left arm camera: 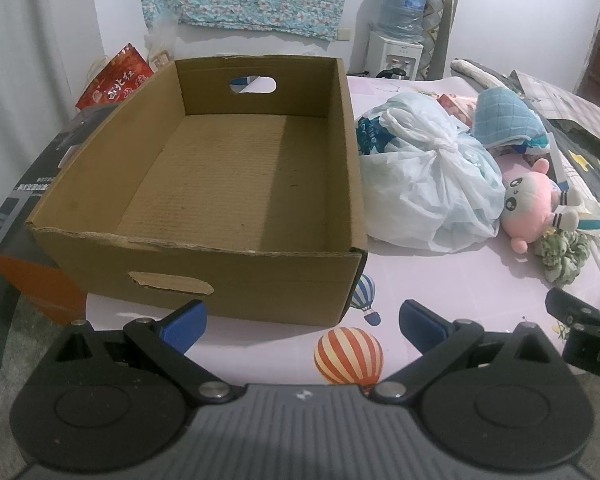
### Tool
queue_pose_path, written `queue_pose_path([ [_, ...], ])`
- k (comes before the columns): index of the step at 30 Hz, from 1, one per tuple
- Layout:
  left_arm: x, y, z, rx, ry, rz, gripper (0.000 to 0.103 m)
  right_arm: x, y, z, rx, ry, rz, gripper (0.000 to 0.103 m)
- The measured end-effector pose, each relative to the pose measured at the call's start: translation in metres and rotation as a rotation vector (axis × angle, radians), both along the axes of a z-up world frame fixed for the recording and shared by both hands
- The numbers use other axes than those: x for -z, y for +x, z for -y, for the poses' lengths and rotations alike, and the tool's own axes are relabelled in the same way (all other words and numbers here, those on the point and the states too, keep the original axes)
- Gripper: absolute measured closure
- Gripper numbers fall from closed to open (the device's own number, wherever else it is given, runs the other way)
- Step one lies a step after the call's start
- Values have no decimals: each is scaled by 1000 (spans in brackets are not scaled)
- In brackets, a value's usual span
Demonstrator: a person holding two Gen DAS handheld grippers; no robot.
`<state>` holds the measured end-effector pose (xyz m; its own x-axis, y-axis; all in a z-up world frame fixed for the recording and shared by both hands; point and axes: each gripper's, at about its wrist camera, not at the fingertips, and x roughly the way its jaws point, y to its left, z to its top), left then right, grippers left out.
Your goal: Organize soft objects
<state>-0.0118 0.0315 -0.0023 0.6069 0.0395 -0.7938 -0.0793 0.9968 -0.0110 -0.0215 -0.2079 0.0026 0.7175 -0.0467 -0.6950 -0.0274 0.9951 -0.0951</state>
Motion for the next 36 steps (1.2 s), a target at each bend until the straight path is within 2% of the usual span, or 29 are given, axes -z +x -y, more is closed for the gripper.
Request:
queue_pose_path([
  [32,3,-1,-7,-13,3,-5,0,3,1,-3,-7,8,-6,1],
  [36,4,2,2,6,12,-8,0,6,-1,9,7,49,7,1],
])
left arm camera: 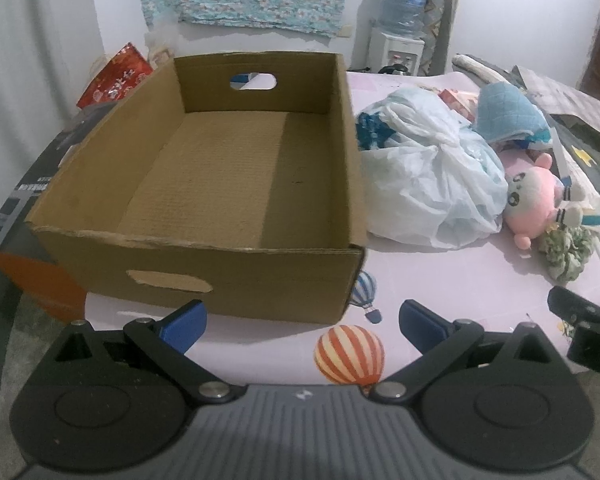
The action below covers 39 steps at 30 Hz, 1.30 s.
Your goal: Organize soft objects
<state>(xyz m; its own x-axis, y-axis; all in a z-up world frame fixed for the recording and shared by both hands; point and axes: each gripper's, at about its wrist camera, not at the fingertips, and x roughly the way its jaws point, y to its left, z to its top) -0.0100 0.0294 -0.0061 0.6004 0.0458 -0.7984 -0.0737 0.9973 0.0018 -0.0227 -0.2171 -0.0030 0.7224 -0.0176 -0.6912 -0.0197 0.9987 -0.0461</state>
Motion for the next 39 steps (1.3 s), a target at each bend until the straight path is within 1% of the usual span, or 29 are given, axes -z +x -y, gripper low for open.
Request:
queue_pose_path([
  [3,-1,3,17,47,23,6,0,3,-4,22,45,34,19,1],
  [6,-1,5,40,117,49,19,0,9,-8,53,103,71,44,1],
  [9,-3,7,69,190,79,48,0,18,-15,88,162,99,82,1],
  [11,-2,9,88,243,95,62,0,27,-17,114,181,126,115,1],
  [16,4,21,131,352,59,102,1,43,-5,174,206,255,155,1],
  [18,9,27,145,378,39,113,4,48,7,190,205,292,162,1],
  [20,13,35,158,401,8,121,11,53,21,204,180,335,166,2],
  [22,18,43,169,419,-31,115,16,59,37,213,155,375,154,12],
  [23,21,47,173,423,-44,105,21,63,47,216,138,394,144,15],
  [24,24,52,178,426,-53,94,26,67,56,218,127,409,129,25],
  [25,27,56,183,431,-58,83,35,71,66,218,113,420,109,35],
  [26,29,60,188,433,-60,70,44,74,74,218,107,427,91,40],
  [27,31,65,190,430,-67,56,48,75,80,218,106,437,78,49],
  [28,32,70,192,422,-80,49,53,74,82,219,105,450,81,50],
  [29,31,73,191,415,-96,47,54,72,82,220,100,461,91,50],
  [32,27,82,193,412,-131,75,54,58,77,224,84,510,134,50],
  [34,27,87,197,426,-130,91,54,46,80,227,55,548,153,49],
  [37,31,96,202,437,-156,70,54,24,101,222,-18,542,156,48],
  [39,33,101,203,437,-185,60,54,12,124,219,-74,546,121,47],
])
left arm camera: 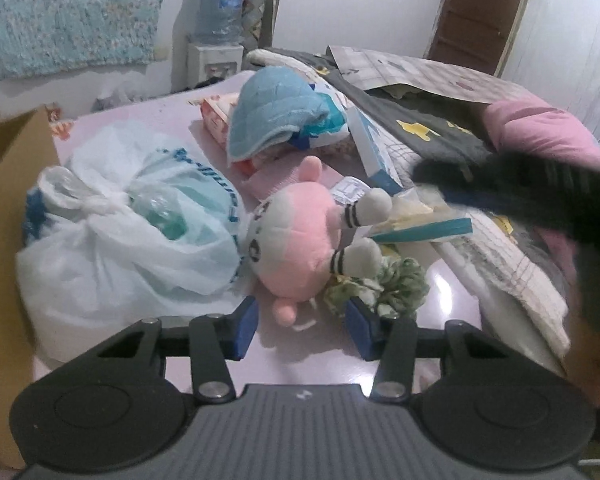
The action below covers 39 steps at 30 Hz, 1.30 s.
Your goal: Organize soft objects
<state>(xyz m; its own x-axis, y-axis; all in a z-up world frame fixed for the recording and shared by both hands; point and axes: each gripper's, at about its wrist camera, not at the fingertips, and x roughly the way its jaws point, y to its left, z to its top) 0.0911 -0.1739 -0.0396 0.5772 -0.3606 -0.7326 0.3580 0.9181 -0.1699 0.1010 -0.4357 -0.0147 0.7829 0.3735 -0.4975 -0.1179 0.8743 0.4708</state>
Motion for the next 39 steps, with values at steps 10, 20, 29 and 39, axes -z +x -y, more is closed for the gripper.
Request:
queue_pose_path([
  [10,21,27,7,12,4,-40,56,-4,149,-59,-328,-207,-312,44],
  [20,40,55,11,23,-36,-98,56,18,175,-81,-440,-268,-446,55],
  [29,34,49,5,29,-99,-87,56,8,152,-66,-382,-203,-407,64],
  [39,-3,24,-2,11,-105,48,56,-28,125,-52,-321,-103,-288,64],
])
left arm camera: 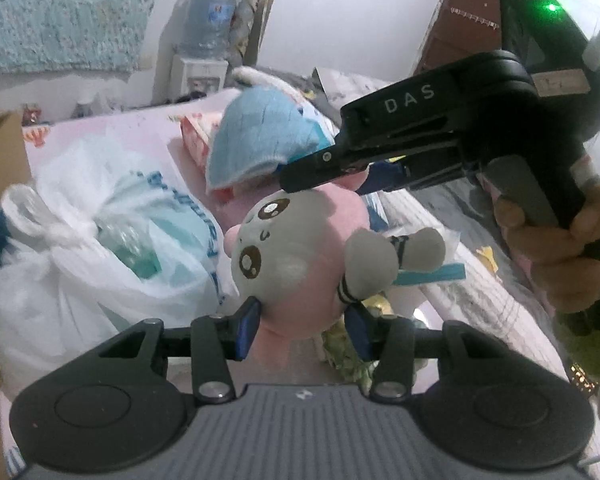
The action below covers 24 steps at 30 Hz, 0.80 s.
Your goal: Organize soft objects
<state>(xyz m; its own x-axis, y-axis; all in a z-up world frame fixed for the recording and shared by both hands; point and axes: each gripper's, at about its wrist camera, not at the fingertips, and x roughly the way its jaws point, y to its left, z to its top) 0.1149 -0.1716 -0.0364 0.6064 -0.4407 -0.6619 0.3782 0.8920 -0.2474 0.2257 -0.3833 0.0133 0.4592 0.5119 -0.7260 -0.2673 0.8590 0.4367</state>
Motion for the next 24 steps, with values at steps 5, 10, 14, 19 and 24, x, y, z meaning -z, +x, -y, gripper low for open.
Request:
queue_pose_path([
  [5,-12,-5,-5,-22,2,48,56,-14,-6,-3,6,49,46,64],
  [10,-8,1,-3,-39,12,43,55,-13,-9,-10,21,41,87,62],
  [14,8,4,1,-56,60,10,51,13,-5,-11,29,21,22,62],
  [19,20,2,-2,-38,50,-34,49,31,-7,-8,19,17,-32,62],
  [24,24,2,-1,-33,66,-48,40,38,-2,-6,-1,44,-75,61],
])
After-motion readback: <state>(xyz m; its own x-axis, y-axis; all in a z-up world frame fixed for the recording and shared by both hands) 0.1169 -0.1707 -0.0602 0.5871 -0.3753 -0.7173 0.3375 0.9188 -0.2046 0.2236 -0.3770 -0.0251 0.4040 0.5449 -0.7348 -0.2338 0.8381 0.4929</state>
